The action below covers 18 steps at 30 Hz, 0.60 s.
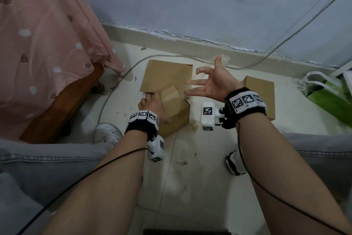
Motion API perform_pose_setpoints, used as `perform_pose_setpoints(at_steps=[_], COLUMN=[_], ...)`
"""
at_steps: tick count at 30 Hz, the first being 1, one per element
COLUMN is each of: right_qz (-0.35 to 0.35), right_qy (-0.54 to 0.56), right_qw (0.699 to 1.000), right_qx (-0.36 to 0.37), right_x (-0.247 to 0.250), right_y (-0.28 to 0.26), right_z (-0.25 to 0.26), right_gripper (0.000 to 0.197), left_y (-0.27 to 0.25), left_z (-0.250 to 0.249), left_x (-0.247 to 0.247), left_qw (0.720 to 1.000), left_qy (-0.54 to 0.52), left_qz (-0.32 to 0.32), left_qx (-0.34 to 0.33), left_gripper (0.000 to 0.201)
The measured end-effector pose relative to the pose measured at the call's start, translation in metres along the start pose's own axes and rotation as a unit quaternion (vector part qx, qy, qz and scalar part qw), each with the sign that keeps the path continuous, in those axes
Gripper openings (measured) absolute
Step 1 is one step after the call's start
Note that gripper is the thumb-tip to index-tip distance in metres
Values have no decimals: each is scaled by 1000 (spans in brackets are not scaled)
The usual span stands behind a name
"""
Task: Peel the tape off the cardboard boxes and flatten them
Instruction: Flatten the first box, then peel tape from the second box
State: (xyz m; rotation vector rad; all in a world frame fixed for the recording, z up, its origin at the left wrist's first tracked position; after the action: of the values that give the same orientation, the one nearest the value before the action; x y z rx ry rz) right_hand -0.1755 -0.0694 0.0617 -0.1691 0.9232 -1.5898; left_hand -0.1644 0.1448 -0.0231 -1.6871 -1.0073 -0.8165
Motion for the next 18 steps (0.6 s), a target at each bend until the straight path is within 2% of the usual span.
perform_pose_setpoints(at_steps=[6, 12, 15, 17, 18], right_qz=[-62, -156, -208, -246, -254], right_qy=[82, 76, 63, 21, 14], right_qw=[992, 972, 960, 955, 954], right_qx=[77, 156, 176, 162, 158], right_x=[0, 12, 21, 26, 27], right_y=[-1, 7, 10, 9, 9], right_z=[9, 3, -1, -5, -6], right_gripper=[39, 48, 37, 29, 33], left_y=[-1, -5, -6, -5, -5], left_z=[13, 21, 31, 36, 37], left_x=[6, -1, -1, 0, 1], left_qw=[996, 989, 986, 986, 987], left_qy=[-87, -138, -152, -150, -146], left_qz=[-27, 12, 28, 33, 32], left_qx=[19, 44, 62, 63, 62], left_gripper=[122, 125, 124, 124, 124])
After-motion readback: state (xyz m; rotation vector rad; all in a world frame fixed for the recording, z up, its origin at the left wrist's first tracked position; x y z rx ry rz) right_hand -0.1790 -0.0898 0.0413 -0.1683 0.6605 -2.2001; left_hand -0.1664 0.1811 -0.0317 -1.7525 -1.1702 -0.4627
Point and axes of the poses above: each hand's wrist, its own y-axis towards the middle knuckle, its own x-axis out of the back of the hand, z = x × y, the point moved 1 cm from there along y, towards the middle knuckle, and after that the axes turned 3 degrees about -z, right-handed, at the moved point
